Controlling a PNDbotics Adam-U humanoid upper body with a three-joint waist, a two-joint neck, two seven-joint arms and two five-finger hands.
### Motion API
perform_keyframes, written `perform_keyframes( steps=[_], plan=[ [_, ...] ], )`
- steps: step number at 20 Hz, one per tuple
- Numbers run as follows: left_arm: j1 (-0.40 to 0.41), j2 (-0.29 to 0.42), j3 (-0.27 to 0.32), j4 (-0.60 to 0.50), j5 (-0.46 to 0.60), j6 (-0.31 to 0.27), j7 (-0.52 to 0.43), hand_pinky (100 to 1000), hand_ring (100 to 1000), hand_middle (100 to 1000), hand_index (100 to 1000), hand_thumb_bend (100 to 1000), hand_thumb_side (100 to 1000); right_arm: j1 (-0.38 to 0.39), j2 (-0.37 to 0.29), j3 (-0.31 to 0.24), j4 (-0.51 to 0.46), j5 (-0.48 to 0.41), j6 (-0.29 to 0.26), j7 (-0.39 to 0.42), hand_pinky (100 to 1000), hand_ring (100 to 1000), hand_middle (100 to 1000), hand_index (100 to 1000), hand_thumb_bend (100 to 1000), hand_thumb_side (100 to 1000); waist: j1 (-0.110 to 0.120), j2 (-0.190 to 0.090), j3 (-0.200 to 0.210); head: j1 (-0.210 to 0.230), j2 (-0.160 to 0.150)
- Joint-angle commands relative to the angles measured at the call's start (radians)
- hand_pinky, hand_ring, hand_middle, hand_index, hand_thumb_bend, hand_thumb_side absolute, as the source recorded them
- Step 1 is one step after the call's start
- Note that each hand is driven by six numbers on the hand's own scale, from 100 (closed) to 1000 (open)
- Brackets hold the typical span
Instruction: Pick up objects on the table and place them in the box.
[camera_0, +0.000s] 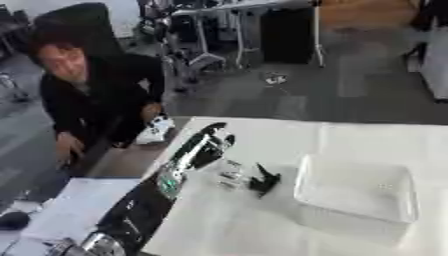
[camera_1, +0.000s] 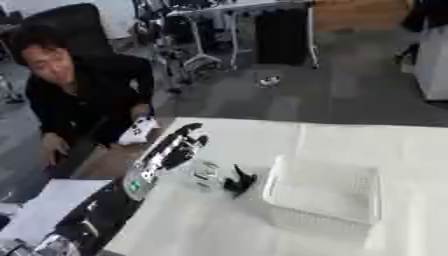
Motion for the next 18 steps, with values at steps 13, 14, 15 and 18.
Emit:
perform_keyframes(
  steps=[13,14,15,18],
  plan=[
    [-0.020,0.053,0.005,-0.021,-0.008,-0.017,-0.032,711,750,985,1000,148,961,-0.012,-0.006,0.001,-0.013,0.003,0.000,-0.001,455,535,584,850,305,1000,0.000,-0.020,0.001,-0.002,0.001],
    [-0.023,0.057,0.004,-0.023,-0.014,-0.022,-0.043,713,748,985,1000,145,959,-0.011,-0.007,0.001,-0.013,0.003,0.000,-0.001,455,535,584,850,305,1000,0.000,-0.020,0.001,-0.002,0.001],
    [-0.026,0.060,0.005,-0.024,-0.018,-0.026,-0.056,713,748,985,1000,145,959,-0.011,-0.007,0.001,-0.013,0.003,0.000,-0.002,455,535,584,850,305,1000,0.000,-0.020,0.001,-0.003,0.001],
    [-0.039,0.079,-0.001,-0.030,-0.049,-0.041,-0.114,753,769,985,1000,145,968,-0.011,-0.007,0.001,-0.013,0.002,0.000,-0.002,455,535,584,850,306,1000,0.001,-0.020,0.001,-0.004,0.003]
  ],
)
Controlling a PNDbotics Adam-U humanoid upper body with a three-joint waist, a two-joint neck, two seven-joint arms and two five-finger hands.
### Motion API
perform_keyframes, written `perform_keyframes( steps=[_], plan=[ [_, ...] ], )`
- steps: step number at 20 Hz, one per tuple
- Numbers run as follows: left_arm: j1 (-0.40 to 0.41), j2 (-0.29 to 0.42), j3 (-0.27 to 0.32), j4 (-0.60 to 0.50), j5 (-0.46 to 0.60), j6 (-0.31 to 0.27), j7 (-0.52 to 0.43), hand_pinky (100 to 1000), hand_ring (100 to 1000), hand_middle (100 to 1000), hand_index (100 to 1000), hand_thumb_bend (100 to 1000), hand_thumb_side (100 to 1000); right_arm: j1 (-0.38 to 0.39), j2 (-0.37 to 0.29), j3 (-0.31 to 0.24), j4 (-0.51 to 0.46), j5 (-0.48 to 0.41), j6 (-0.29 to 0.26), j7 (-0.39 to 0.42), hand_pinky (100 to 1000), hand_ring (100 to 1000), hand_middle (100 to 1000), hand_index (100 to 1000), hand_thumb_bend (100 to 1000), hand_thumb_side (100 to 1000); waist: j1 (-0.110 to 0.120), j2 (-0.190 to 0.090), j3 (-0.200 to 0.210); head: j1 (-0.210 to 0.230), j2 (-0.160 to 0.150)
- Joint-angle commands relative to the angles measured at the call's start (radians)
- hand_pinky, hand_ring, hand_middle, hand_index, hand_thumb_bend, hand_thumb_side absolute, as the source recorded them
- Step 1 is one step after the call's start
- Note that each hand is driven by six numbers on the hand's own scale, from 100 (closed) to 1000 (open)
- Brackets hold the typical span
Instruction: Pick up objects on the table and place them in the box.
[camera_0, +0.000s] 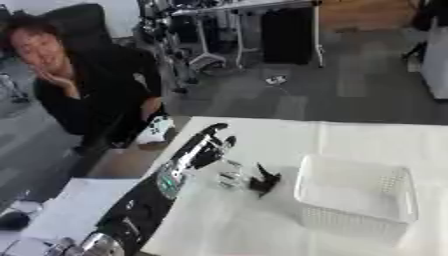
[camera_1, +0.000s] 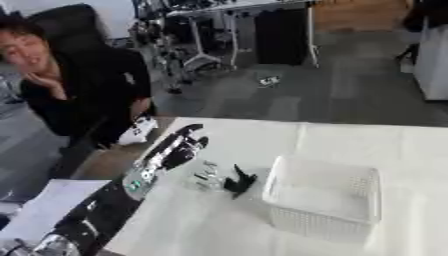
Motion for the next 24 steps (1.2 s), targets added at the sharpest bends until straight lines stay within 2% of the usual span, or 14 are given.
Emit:
perform_keyframes(
  steps=[1,4,5,6,7,8,10,11,12,18,19,20,24],
  plan=[
    [-0.035,0.066,-0.002,-0.027,-0.049,-0.019,-0.069,780,784,987,1000,176,948,-0.010,-0.008,0.001,-0.013,0.002,0.001,-0.002,455,535,584,851,306,1000,0.000,-0.020,0.001,-0.005,0.004],
    [-0.064,0.098,-0.009,-0.045,-0.163,-0.042,-0.159,846,823,988,1000,241,912,-0.009,-0.010,0.001,-0.013,0.003,0.001,-0.001,454,534,584,851,308,1000,0.001,-0.019,0.002,-0.006,0.008],
    [-0.070,0.101,-0.003,-0.050,-0.202,-0.047,-0.178,820,809,990,1000,214,929,-0.008,-0.010,0.001,-0.013,0.003,0.002,-0.001,454,534,584,851,307,1000,0.000,-0.019,0.003,-0.007,0.008],
    [-0.082,0.113,-0.008,-0.059,-0.259,-0.054,-0.200,917,866,990,1000,317,871,-0.007,-0.012,0.001,-0.013,0.003,0.002,-0.001,453,534,584,851,309,1000,0.001,-0.019,0.003,-0.007,0.010],
    [-0.092,0.119,-0.007,-0.068,-0.315,-0.058,-0.215,899,854,990,1000,295,882,-0.007,-0.012,0.001,-0.013,0.003,0.002,-0.001,453,534,584,851,308,1000,0.001,-0.019,0.004,-0.008,0.011],
    [-0.103,0.126,-0.010,-0.077,-0.378,-0.065,-0.231,974,902,994,995,390,846,-0.006,-0.013,0.002,-0.013,0.003,0.003,0.000,453,534,583,852,309,1000,0.002,-0.019,0.004,-0.008,0.013],
    [-0.131,0.133,-0.012,-0.094,-0.510,-0.079,-0.263,1000,929,997,989,447,832,-0.004,-0.014,0.002,-0.013,0.003,0.003,0.001,453,534,583,852,309,1000,0.003,-0.019,0.005,-0.009,0.016],
    [-0.143,0.133,-0.009,-0.099,-0.567,-0.086,-0.275,990,912,994,991,415,838,-0.004,-0.014,0.002,-0.013,0.003,0.003,0.001,453,534,583,852,309,1000,0.003,-0.020,0.005,-0.010,0.017],
    [-0.153,0.134,-0.008,-0.102,-0.618,-0.093,-0.287,1000,957,1000,982,502,823,-0.003,-0.015,0.002,-0.013,0.003,0.003,0.001,452,534,583,853,309,1000,0.004,-0.020,0.005,-0.011,0.017],
    [-0.226,0.129,-0.018,-0.109,-0.889,-0.126,-0.373,1000,1000,1000,969,655,796,0.000,-0.016,0.003,-0.013,0.002,0.005,0.002,451,533,583,853,311,1000,0.006,-0.019,0.006,-0.011,0.021],
    [-0.241,0.125,-0.021,-0.109,-0.942,-0.128,-0.392,1000,1000,1000,970,649,797,0.000,-0.016,0.003,-0.013,0.002,0.005,0.003,451,533,583,853,311,1000,0.006,-0.018,0.006,-0.011,0.022],
    [-0.253,0.121,-0.023,-0.109,-0.991,-0.130,-0.409,1000,1000,1000,962,719,793,0.000,-0.016,0.003,-0.013,0.002,0.005,0.003,451,533,583,854,312,1000,0.006,-0.018,0.005,-0.010,0.023],
    [-0.300,0.100,-0.038,-0.104,-1.203,-0.130,-0.489,1000,1000,1000,978,852,798,-0.001,-0.014,0.003,-0.013,0.002,0.004,0.003,452,533,583,854,309,1000,0.006,-0.017,0.004,-0.008,0.025]
  ],
)
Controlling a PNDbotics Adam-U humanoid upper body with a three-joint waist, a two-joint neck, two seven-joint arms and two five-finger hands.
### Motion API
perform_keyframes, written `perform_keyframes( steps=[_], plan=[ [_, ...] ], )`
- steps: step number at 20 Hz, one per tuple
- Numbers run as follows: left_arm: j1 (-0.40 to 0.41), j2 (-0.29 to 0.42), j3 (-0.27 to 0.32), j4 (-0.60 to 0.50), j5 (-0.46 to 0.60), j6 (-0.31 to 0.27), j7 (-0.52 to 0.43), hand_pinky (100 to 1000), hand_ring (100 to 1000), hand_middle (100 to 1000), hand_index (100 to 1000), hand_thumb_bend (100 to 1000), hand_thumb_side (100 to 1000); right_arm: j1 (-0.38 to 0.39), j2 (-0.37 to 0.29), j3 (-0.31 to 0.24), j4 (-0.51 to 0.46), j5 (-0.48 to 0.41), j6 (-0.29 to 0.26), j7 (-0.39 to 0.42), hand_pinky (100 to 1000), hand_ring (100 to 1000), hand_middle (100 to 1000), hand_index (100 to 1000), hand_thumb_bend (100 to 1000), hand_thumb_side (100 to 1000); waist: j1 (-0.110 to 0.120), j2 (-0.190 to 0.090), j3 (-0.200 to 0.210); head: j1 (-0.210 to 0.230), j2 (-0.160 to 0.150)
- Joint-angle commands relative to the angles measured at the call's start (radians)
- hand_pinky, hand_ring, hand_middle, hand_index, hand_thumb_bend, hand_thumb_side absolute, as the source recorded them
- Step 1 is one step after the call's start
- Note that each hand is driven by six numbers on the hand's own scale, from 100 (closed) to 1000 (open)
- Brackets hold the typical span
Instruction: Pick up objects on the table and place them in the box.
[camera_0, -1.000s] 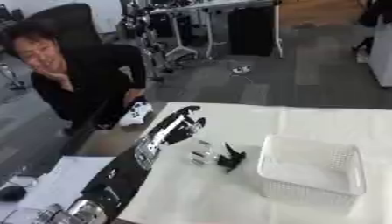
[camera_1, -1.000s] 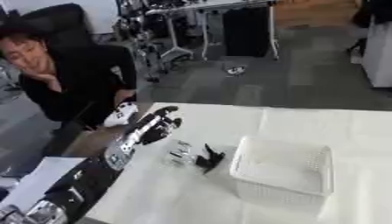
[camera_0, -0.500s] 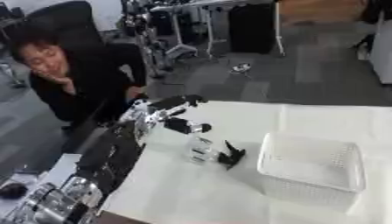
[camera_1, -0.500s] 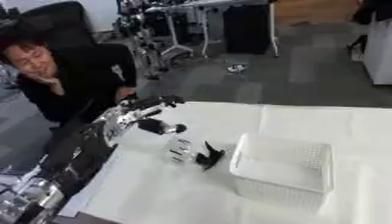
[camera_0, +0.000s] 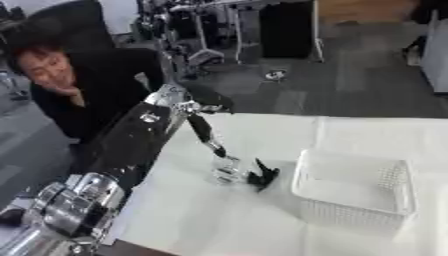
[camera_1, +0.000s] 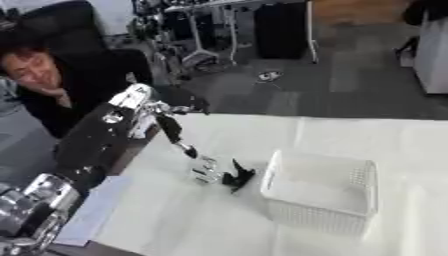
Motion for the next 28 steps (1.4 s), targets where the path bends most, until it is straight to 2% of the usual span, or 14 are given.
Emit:
perform_keyframes(
  steps=[1,4,10,17,28],
  plan=[
    [-0.047,0.009,-0.008,-0.009,-0.159,-0.002,-0.065,1000,1000,1000,979,869,801,-0.006,-0.012,0.003,-0.013,0.001,0.000,0.002,452,533,583,854,309,1000,-0.001,-0.017,0.000,0.001,0.004],
    [-0.065,-0.009,-0.016,-0.001,-0.262,-0.016,-0.097,1000,1000,1000,987,915,808,-0.008,-0.009,0.004,-0.013,0.001,-0.001,0.002,453,534,583,855,305,1000,0.001,-0.017,-0.002,0.000,0.006],
    [-0.067,-0.044,-0.049,0.018,-0.354,-0.074,-0.051,1000,1000,1000,985,908,826,-0.012,-0.004,0.005,-0.013,0.000,-0.003,0.002,454,534,583,854,303,1000,0.003,-0.016,-0.006,-0.003,0.008],
    [-0.050,-0.081,-0.065,0.054,-0.386,-0.118,-0.008,1000,1000,1000,991,869,860,-0.015,0.000,0.006,-0.013,-0.001,-0.004,0.003,455,534,583,854,302,1000,0.003,-0.016,-0.009,-0.001,0.012],
    [-0.009,-0.092,-0.078,0.092,-0.409,-0.144,-0.009,1000,1000,1000,1000,830,900,-0.017,0.001,0.007,-0.013,-0.001,-0.005,0.003,456,535,584,853,299,1000,0.005,-0.017,-0.012,-0.003,0.015]
  ],
)
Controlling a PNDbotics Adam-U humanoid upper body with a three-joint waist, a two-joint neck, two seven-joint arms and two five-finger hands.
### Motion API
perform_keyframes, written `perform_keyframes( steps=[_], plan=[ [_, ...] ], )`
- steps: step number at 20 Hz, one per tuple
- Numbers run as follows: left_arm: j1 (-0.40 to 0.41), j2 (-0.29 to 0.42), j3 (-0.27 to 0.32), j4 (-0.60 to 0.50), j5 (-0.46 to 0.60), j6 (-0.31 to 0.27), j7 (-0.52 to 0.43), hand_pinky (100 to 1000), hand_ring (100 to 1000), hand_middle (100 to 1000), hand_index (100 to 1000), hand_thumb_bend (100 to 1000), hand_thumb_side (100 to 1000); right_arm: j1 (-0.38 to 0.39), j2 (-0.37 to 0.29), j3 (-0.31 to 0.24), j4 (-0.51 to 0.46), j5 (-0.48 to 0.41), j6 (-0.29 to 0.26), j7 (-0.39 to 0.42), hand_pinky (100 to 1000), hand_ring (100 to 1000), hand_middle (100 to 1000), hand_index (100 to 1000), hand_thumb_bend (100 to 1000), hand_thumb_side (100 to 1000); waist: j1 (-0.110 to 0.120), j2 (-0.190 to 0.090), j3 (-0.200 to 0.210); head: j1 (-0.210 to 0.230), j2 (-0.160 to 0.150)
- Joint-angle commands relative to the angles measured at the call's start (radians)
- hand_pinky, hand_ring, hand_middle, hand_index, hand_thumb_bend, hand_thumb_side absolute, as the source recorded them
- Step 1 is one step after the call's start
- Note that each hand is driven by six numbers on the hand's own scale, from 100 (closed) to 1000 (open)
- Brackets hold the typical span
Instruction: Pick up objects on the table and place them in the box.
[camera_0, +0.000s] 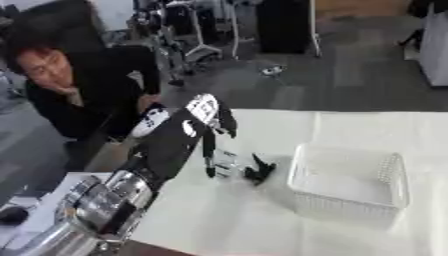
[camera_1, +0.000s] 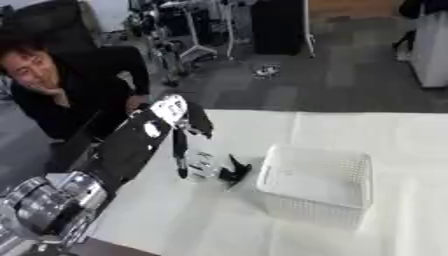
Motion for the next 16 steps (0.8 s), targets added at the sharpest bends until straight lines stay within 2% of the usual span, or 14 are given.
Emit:
perform_keyframes(
  steps=[1,14,16],
  plan=[
    [-0.008,0.018,-0.001,-0.001,-0.002,-0.025,-0.015,1000,1000,1000,1000,827,901,-0.016,0.000,0.002,-0.013,-0.001,-0.003,0.001,456,535,584,853,299,1000,-0.004,-0.017,0.001,-0.003,0.000],
    [0.025,0.009,-0.005,-0.002,-0.017,-0.019,0.017,1000,1000,1000,991,827,878,-0.022,0.007,0.003,-0.013,-0.002,-0.004,0.002,457,535,584,853,294,1000,-0.004,-0.012,-0.011,0.005,-0.001],
    [0.029,0.005,-0.006,-0.002,-0.031,-0.013,0.031,1000,961,965,989,831,862,-0.024,0.010,0.003,-0.013,-0.002,-0.004,0.002,457,535,583,854,295,1000,-0.003,-0.011,-0.015,0.008,-0.001]
  ],
)
